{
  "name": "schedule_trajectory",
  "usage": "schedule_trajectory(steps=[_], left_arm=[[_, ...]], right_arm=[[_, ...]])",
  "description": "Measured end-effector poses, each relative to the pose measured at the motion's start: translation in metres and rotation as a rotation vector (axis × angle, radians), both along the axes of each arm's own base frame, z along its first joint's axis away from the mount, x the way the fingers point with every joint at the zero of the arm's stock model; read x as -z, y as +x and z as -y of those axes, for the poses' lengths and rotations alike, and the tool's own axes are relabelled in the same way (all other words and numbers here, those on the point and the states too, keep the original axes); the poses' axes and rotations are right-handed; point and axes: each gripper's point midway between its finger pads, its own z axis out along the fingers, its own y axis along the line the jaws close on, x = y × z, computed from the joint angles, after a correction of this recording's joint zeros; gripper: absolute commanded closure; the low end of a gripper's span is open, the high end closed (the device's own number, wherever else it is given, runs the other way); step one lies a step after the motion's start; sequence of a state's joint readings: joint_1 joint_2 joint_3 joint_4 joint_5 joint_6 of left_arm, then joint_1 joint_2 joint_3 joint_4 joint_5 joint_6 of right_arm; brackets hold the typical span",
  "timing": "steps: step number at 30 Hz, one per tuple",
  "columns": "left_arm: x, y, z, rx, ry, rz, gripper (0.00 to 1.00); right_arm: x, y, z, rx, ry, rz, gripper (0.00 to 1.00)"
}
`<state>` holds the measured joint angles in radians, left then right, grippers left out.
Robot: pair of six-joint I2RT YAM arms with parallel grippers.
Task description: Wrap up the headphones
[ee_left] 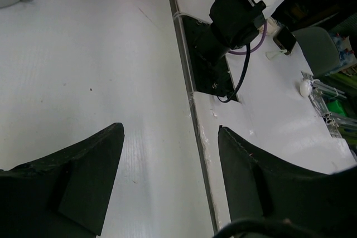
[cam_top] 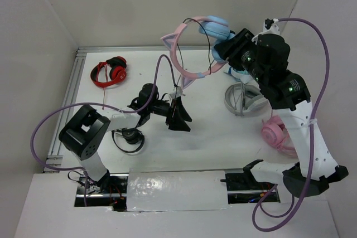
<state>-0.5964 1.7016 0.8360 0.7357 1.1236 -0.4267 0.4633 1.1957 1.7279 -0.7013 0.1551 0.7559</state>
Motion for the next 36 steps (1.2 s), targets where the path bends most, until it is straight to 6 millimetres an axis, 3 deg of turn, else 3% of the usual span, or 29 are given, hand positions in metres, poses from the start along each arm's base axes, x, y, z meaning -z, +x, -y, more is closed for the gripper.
schedule_trajectory(steps=[4,10,15,20,22,23,24,26,30,36], left_arm=[[0.010,-0.002,-0.004,-0.034,0.033,-0.033,1.00],[0.013,0.012,-0.013,-0.228,0.136,-0.091,1.00],[0.010,0.027,-0.031,-0.440,0.213,-0.110,1.00],[0.003,0.037,-0.050,-0.598,0.261,-0.108,1.00],[-0.005,0.037,-0.056,-0.630,0.256,-0.090,0.75],[-0.010,0.036,-0.058,-0.639,0.251,-0.080,0.54],[-0.015,0.036,-0.059,-0.645,0.242,-0.065,0.23],[-0.026,0.036,-0.062,-0.651,0.221,-0.024,0.01],[-0.036,0.034,-0.062,-0.622,0.193,0.054,0.01],[-0.023,0.030,-0.056,-0.520,0.222,0.133,0.01]], right_arm=[[0.009,0.010,0.011,0.051,-0.002,-0.033,1.00],[0.012,0.024,0.050,0.244,0.018,-0.042,1.00],[0.043,0.028,0.080,0.363,0.002,-0.100,1.00],[0.071,0.026,0.086,0.365,-0.032,-0.151,1.00],[0.075,0.020,0.085,0.338,-0.047,-0.149,1.00],[0.076,0.017,0.083,0.316,-0.057,-0.143,1.00],[0.075,0.013,0.080,0.285,-0.062,-0.131,1.00],[0.069,0.006,0.070,0.206,-0.071,-0.101,1.00],[0.049,-0.007,0.038,-0.009,-0.079,-0.027,1.00],[0.029,-0.027,-0.002,-0.277,-0.094,0.053,1.00]])
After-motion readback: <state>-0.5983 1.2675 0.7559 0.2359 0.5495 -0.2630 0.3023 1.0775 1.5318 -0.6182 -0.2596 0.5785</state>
